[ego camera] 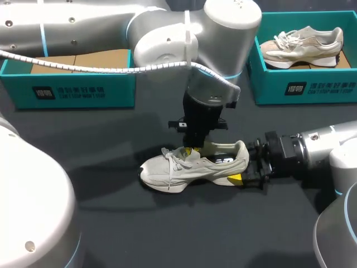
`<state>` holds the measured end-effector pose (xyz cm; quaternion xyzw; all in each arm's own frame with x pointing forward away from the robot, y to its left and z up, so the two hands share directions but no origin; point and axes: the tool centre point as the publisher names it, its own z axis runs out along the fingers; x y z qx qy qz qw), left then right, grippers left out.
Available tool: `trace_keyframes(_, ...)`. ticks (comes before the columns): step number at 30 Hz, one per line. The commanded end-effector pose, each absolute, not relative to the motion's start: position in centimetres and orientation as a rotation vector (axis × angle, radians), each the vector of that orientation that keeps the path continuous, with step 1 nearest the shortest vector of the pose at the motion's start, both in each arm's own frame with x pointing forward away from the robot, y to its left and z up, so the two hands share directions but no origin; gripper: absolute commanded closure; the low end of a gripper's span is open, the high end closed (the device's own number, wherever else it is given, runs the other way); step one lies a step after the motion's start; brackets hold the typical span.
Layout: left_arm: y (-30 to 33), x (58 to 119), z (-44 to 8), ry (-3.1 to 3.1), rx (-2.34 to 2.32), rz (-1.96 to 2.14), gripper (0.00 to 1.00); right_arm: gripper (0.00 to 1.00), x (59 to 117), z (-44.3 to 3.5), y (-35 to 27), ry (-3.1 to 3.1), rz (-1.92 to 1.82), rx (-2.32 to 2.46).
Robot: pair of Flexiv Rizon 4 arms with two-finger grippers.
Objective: Take the shoe out of the shoebox, open the shoe tongue, remove and reinsert the insole, then place the shoe into the shoebox
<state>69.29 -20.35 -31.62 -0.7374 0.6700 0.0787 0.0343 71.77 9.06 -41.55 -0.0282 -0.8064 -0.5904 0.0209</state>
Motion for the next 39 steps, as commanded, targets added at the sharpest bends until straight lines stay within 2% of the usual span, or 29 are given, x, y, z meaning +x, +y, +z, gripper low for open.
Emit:
trace_keyframes(1, -17.8, 68.7, -31.1, 2.118, -2.354, 0.047, 1.0, 1.0, 71.8, -41.6, 9.0, -2.503, -1.828, -0.089)
trace_keyframes(19, -13.5, 68.3, -30.1, 2.231, -2.451, -0.373, 1.0, 1.0, 71.8, -41.6, 9.0, -2.503, -1.828, -0.089)
trace_keyframes(39, -11.2, 68.2, -34.1, 2.252, -2.498, -0.306, 1.0, 1.0, 71.8, -41.6, 9.0, -2.503, -1.828, -0.089)
